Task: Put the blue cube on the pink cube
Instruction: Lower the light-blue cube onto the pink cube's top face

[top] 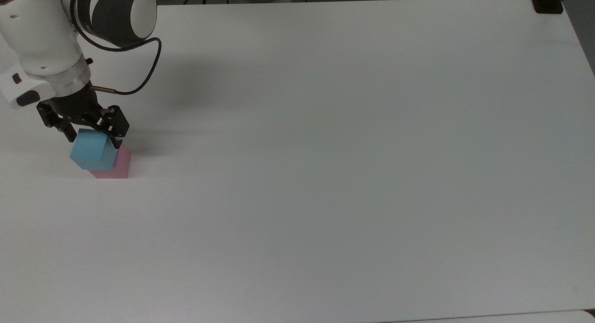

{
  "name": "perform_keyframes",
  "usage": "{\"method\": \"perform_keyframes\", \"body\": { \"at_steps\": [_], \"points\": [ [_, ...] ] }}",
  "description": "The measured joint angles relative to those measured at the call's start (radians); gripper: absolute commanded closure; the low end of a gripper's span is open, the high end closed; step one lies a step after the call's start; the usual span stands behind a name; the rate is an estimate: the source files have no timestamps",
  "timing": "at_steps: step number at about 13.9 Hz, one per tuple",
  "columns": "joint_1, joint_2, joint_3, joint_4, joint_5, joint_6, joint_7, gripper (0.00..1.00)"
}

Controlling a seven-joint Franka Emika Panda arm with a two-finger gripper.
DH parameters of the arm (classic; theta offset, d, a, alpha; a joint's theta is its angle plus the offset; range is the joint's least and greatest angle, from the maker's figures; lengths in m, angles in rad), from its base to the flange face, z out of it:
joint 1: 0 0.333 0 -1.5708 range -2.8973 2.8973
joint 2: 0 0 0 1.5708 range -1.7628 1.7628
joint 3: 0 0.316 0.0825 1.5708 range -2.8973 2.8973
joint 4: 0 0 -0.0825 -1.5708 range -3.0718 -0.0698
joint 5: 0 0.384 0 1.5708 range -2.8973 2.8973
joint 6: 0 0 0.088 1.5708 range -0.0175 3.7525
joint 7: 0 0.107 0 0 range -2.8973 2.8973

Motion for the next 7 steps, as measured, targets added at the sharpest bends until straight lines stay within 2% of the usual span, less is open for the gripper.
{"method": "perform_keyframes", "body": {
  "at_steps": [4, 7],
  "points": [
    [0.0, -0.023, 0.0, 0.006, -0.001, -0.002, 0.0, 0.0],
    [0.001, -0.13, 0.001, 0.022, -0.007, -0.091, 0.0, 0.0]
  ]
}}
